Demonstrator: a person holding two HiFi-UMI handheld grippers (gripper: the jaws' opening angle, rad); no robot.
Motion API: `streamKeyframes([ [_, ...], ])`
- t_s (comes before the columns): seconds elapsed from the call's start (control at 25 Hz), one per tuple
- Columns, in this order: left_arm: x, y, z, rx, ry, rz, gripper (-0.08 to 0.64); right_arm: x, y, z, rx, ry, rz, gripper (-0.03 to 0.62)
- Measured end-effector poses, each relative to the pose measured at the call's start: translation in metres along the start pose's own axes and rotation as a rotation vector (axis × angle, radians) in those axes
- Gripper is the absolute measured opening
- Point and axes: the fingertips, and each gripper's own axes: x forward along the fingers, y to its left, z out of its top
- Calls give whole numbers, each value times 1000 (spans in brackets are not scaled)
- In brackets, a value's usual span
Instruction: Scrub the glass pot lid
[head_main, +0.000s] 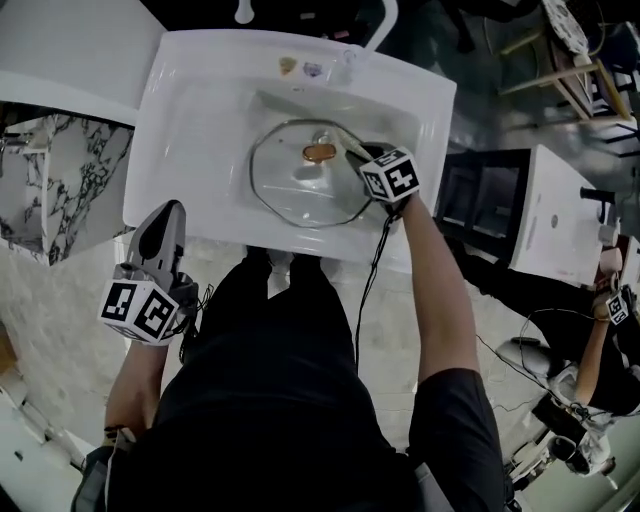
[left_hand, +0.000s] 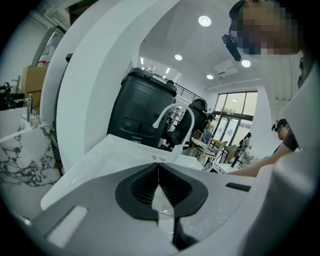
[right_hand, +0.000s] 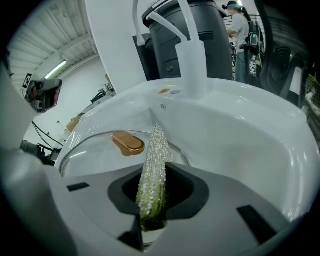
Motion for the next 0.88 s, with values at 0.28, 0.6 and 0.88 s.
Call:
streamKeyframes([
  [0.28, 14, -21, 6, 29, 17, -76, 2, -28, 19, -14, 37, -45, -67, 66],
  [0.6, 35, -40, 15, 61, 21, -167, 2, -47, 60, -14, 64, -102, -129, 67],
  [0.88, 50, -48, 6, 65, 65, -212, 2, -49, 97, -7, 31, -98, -170, 67],
])
